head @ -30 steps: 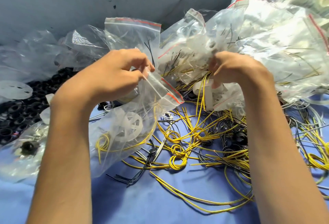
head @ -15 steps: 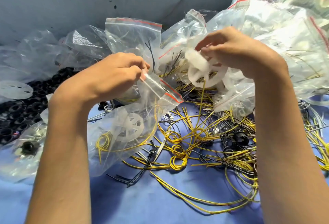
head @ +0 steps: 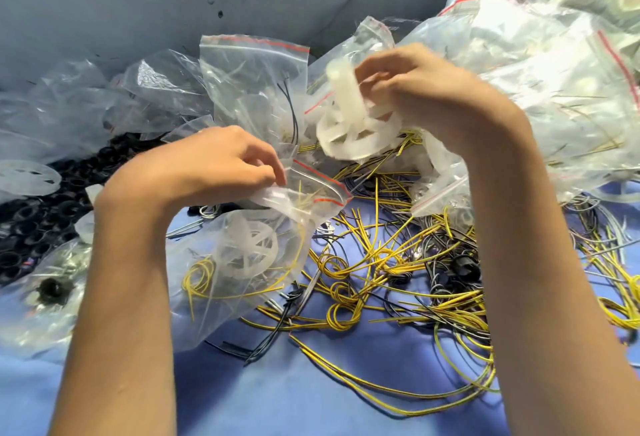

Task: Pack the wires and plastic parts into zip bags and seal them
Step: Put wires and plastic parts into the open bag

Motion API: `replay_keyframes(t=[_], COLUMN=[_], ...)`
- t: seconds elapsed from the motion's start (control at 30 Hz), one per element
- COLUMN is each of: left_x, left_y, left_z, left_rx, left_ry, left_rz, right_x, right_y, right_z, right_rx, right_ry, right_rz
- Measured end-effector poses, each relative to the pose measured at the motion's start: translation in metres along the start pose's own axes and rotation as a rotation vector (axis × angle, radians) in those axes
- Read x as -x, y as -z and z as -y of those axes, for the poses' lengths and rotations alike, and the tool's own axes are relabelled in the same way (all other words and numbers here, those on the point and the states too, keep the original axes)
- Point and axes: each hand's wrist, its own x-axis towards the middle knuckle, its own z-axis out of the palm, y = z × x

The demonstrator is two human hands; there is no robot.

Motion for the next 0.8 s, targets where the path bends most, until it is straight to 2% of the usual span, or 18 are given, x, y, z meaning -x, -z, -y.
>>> replay_keyframes(t=[0.07, 0.13, 0.23, 0.37, 0.47, 0.53, 0.67, 0.7, 0.8], left_x=[0.0, 0.0, 0.003, 0.007, 0.009, 0.01, 0.01, 0.01, 0.009], left_y=[0.0, 0.0, 0.002, 0.008, 0.013, 0.014, 0.014, 0.015, 0.011], left_z=[0.0, -0.001, -0.006, -0.004, 0.0, -0.001, 0.002, 0.003, -0.001], left_rx=[0.04, 0.101, 0.199, 0.138, 0.15, 0.118, 0.115, 0.137, 0.11], left_ry=[-0.013, -0.039, -0.105, -0.158, -0.133, -0.122, -0.074, -0.058, -0.08], left_rz=[-0.034, -0.109, -0.185, -0.266, -0.257, -0.253, -0.294, -0.315, -0.332], right_x=[0.0, -0.002, -0.003, -0.006, -0.004, -0.003, 0.0, 0.0, 0.004], right_y=[-0.015, -0.031, -0.049, -0.063, -0.075, -0.082, -0.081, -0.08, -0.08], right_z=[0.006, 0.012, 0.022, 0.027, 0.028, 0.031, 0.031, 0.029, 0.031], right_rx=[0.143, 0.273, 0.324, 0.357, 0.408, 0.434, 0.444, 0.501, 0.623], right_ry=[-0.001, 0.001, 0.034, 0.106, 0.118, 0.133, 0.099, 0.101, 0.096], right_rz=[0.165, 0.257, 0.237, 0.166, 0.098, 0.163, 0.476, 0.499, 0.415])
